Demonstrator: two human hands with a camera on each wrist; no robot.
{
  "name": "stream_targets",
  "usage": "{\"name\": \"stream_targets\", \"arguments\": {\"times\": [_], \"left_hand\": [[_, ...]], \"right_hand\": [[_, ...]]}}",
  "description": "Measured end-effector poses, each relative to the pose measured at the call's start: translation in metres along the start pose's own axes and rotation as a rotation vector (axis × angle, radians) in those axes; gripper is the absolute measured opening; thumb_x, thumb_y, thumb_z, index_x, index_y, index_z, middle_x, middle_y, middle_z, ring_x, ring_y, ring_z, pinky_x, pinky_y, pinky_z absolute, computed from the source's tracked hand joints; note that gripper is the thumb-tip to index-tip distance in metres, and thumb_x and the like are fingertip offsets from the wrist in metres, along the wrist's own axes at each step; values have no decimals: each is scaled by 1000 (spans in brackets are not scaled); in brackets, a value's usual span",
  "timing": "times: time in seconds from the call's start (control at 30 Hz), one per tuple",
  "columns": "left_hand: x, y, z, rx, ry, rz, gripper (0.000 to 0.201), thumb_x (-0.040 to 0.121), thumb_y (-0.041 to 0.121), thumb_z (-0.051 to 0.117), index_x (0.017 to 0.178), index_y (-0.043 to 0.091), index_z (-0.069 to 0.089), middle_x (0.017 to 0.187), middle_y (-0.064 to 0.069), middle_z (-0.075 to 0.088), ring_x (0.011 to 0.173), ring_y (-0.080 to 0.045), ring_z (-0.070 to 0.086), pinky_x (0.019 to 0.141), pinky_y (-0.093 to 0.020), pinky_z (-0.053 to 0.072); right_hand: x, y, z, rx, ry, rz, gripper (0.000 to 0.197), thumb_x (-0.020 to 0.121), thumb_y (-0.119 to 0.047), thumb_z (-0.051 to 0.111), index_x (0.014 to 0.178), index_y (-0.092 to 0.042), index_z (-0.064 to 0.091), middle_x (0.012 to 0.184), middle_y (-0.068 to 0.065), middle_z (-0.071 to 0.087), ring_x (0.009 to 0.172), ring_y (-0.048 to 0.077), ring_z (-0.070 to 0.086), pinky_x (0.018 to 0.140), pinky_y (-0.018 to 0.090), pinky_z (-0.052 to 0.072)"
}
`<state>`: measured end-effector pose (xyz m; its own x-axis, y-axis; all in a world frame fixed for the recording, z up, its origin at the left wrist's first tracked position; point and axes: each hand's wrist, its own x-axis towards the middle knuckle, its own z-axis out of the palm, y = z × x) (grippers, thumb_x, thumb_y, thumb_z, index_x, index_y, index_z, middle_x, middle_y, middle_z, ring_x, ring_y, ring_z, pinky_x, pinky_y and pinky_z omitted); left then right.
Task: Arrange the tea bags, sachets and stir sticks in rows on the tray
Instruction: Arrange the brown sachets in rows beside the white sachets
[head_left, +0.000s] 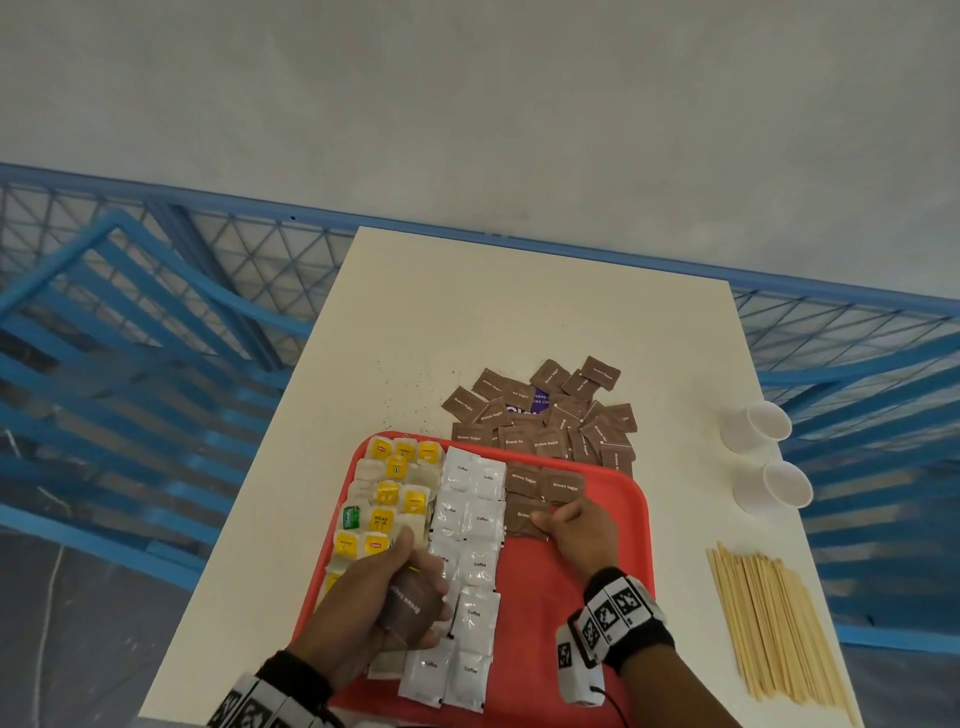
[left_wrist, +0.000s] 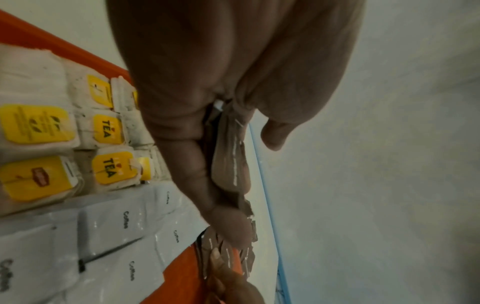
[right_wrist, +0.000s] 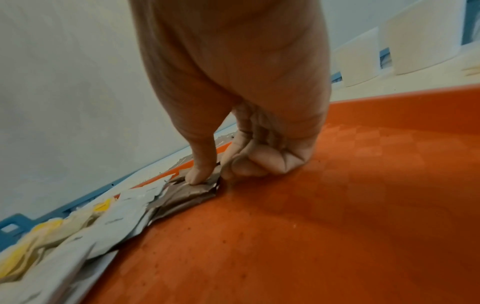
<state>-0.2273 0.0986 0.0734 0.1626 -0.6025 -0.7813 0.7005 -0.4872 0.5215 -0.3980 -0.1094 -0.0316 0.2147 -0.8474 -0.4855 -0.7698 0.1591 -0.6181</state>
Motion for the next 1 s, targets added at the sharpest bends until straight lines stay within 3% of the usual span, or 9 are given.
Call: {"name": "stream_targets", "arguments": {"times": [0.07, 0.17, 0.27, 0.33, 0.5, 0.6, 0.8, 0.9, 1.0], "left_hand": [[-2, 3, 1, -130, -67, -20, 43, 98, 34, 50, 110, -4, 65, 104, -27, 68, 92, -42, 69, 74, -50, 58], [-5, 8, 3, -240, -184, 7, 37, 92, -2, 43, 125, -12, 55, 117, -32, 64, 106, -50, 63, 82, -58, 55], [-6, 10, 12, -137, -237, 74, 42, 93, -18, 38, 125, -3, 60, 123, -30, 64, 113, -49, 63, 87, -57, 56], [-7, 12, 22, -20, -232, 127, 38, 95, -14, 46, 124, 3, 63, 120, -26, 67, 108, -44, 67, 87, -53, 58], [-13, 12, 47, 168, -174, 229, 23, 99, 5, 54, 119, 6, 64, 112, -16, 74, 101, -34, 72, 75, -44, 63], [-15, 12, 53, 246, -120, 257, 25, 99, 22, 54, 108, 4, 69, 101, -20, 75, 92, -36, 74, 62, -41, 63], [-14, 14, 57, 353, -50, 347, 30, 82, 33, 70, 90, 5, 76, 91, -24, 73, 71, -33, 71, 52, -34, 60], [-14, 14, 57, 374, -34, 341, 33, 74, 38, 74, 83, 6, 77, 86, -22, 73, 66, -29, 68, 50, -31, 57], [-15, 13, 56, 456, -116, 278, 34, 79, 36, 73, 84, 2, 75, 78, -17, 72, 60, -26, 66, 50, -32, 57]], "right_hand": [[-10, -8, -7, 50, 42, -10, 31, 77, -27, 81, 60, -9, 63, 64, 2, 67, 63, 14, 61, 66, 32, 50], [-39, -31, -26, 110, 95, -154, 26, 84, -26, 76, 70, -12, 60, 68, -5, 64, 66, 9, 57, 56, 15, 41], [-86, -67, -43, 158, -116, -337, 21, 83, -33, 76, 73, -18, 65, 69, 0, 65, 62, 4, 53, 57, 15, 41], [-115, -81, -46, 140, -276, -383, 24, 79, -40, 77, 77, -18, 69, 74, 5, 68, 60, 3, 54, 57, 17, 42], [-137, -76, -55, 189, -204, -428, 12, 82, -21, 77, 72, -17, 72, 66, -6, 70, 58, -1, 59, 59, 13, 44], [-142, -73, -67, 324, -288, -432, 16, 88, -14, 72, 73, -19, 72, 64, -7, 69, 59, 0, 58, 61, 14, 43], [-151, -65, -72, 658, -377, -228, 11, 90, -10, 66, 81, -3, 68, 61, -2, 60, 53, 4, 47, 51, 12, 37], [-154, -63, -70, 644, -347, -234, 12, 90, -11, 67, 86, 0, 70, 67, 1, 68, 54, 2, 54, 52, 12, 39], [-155, -63, -70, 692, -318, -190, 16, 92, -13, 64, 82, -3, 73, 73, 8, 72, 61, 8, 62, 54, 14, 45]]}}
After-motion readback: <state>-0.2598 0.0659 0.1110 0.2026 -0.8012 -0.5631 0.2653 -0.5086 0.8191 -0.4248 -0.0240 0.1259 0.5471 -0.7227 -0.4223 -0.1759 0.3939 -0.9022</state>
